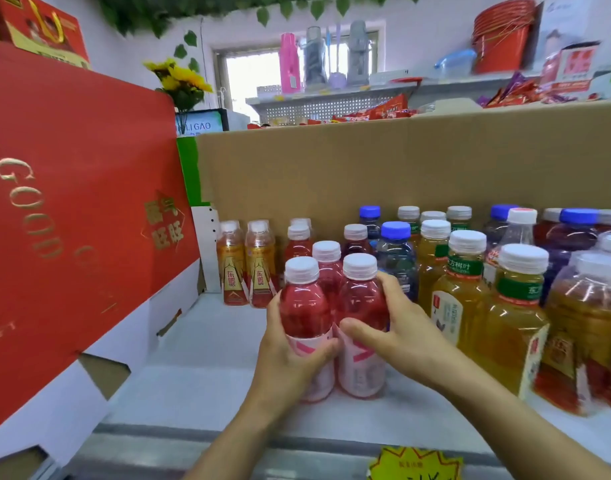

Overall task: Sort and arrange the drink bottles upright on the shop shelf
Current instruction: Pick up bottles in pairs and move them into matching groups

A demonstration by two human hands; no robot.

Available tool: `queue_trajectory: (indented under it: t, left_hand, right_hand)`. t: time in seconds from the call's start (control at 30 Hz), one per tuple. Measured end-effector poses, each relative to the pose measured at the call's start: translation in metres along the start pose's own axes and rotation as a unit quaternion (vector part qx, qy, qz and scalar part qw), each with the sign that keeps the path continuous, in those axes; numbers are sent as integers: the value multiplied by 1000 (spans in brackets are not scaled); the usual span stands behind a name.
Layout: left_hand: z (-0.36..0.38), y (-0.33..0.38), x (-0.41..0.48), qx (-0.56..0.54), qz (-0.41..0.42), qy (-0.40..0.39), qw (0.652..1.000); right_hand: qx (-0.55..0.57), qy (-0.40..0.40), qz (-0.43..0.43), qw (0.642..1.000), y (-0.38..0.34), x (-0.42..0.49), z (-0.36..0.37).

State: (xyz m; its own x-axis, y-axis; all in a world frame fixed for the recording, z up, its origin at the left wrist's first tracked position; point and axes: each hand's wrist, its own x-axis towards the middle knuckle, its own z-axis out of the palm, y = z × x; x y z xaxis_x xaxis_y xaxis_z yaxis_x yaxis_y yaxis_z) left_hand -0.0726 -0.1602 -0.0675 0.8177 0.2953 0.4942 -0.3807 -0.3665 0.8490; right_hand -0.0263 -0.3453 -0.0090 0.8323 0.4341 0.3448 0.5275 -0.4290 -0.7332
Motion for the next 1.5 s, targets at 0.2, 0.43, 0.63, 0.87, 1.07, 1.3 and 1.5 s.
queue_trajectory:
  t: [0.2,0.43,0.63,0.87,1.07,1.3,1.5]
  left_hand:
    - [-6,4,-1,-45,-17,-43,998]
    - [-7,9,-4,-42,-22,-52,998]
    - [-11,17,2,-62,-36,-46,996]
    - [-31,56,35,-92,1,-29,995]
    - [-57,81,108,5,11,5,1000]
    - [-49,71,167,131,-38,-103,985]
    - [-38,46,185,154,-51,-140,977]
  right_hand:
    - [-7,34,25,999,-11,-6,2]
    - [-69,75,58,993,-12,-24,-17]
    - [-71,54,71,993,-14,-26,-25]
    - [-46,42,26,998,-37,-16,-46]
    - [-67,105,-74,989,-69,31,-73]
    - [-206,-11,-70,976,-83,100,-95]
    - [-310,-132,-34,941,-73,149,-84]
